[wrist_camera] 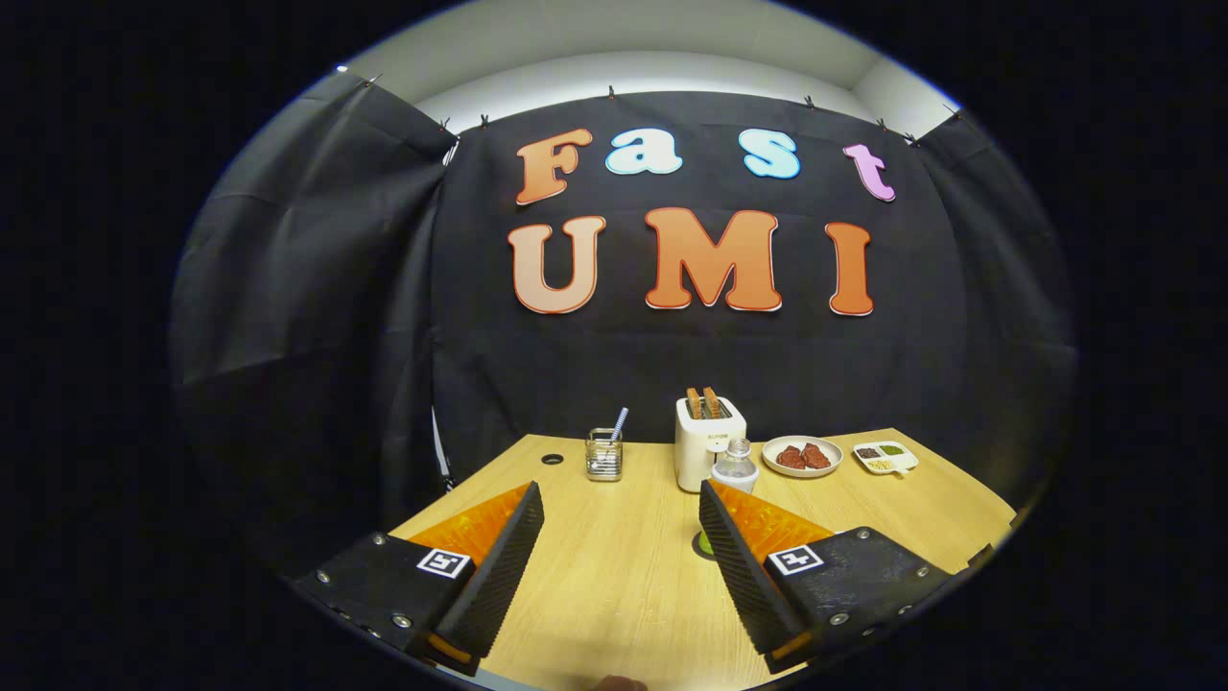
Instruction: Take the bottle from table, then pour the juice into the cup, finally place the bottle on the coaster
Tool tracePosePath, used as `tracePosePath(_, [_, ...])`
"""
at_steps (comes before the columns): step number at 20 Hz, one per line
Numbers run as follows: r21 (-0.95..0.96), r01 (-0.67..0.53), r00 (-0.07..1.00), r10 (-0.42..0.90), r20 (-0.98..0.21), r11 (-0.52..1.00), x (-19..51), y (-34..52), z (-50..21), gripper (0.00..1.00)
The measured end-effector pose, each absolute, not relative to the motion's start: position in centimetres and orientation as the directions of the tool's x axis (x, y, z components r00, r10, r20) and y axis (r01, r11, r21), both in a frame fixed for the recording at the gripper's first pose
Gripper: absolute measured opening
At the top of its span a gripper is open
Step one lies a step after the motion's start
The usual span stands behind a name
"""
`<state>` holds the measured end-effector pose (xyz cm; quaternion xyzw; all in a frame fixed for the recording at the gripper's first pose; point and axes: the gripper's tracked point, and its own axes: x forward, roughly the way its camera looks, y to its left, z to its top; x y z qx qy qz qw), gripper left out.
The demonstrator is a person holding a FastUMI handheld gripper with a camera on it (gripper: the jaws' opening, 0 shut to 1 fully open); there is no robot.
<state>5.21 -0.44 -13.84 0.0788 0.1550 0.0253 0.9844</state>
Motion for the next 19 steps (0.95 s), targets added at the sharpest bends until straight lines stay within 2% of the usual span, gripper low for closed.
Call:
tracePosePath(5, [0.252, -0.126, 0.97, 0.172, -0.17, 0.96, 2.2, 3.4, -8.0, 0.97])
tracePosePath(12, [0.225, -0.04, 0.998, 0.051, -0.042, 0.974, -0.4, 0.1, -2.9, 0.97])
tracePosePath(19, [0.178, -0.047, 0.999, 0.048, -0.003, 0.983, -1.6, 0.0, -2.1, 0.97])
